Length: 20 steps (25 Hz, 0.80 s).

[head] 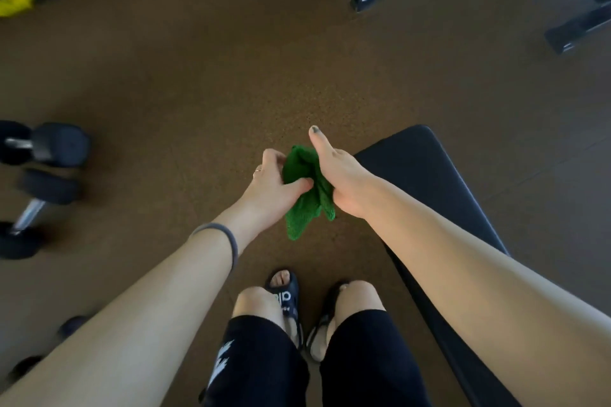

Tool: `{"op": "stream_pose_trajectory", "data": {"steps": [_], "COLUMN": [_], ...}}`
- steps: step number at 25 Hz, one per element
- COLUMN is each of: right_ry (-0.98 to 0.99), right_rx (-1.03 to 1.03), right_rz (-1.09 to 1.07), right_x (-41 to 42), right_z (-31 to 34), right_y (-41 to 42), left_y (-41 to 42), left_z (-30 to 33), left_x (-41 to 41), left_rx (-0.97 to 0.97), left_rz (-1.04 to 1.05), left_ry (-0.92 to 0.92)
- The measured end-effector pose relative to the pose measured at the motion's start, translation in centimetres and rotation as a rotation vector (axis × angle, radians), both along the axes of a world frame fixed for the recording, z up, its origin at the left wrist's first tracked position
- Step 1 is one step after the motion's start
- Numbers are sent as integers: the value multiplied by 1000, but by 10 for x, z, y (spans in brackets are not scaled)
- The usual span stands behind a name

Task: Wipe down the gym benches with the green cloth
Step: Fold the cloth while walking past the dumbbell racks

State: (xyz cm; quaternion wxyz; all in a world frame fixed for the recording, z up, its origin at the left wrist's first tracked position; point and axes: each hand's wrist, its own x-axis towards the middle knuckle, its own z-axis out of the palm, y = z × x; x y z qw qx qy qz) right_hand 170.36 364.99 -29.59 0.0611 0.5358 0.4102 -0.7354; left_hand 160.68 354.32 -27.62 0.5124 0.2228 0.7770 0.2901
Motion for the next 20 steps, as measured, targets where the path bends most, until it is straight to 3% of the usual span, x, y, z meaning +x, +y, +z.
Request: {"op": "stream_pose_trajectory", "data": {"steps": [2,6,14,17,20], "right_ry": [68,148,62,5,35], "right_rx": [5,54,825,996,997], "right_rz": [132,407,1141,1241,1367], "right_x": [-4,-11,-31,-37,-54], "right_z": [55,141,214,234,252], "right_y": [-14,-33,-63,-68,-73], "left_y": [-15,-51,-124,-151,-176], "left_z": [50,140,225,241,255], "left_x": [-10,-31,-56,-70,-88], "left_rx": [-11,-31,-70,-150,-204], "left_rz": [-39,-20,-120,-272,-424], "left_ry": [116,158,321,450,628]}}
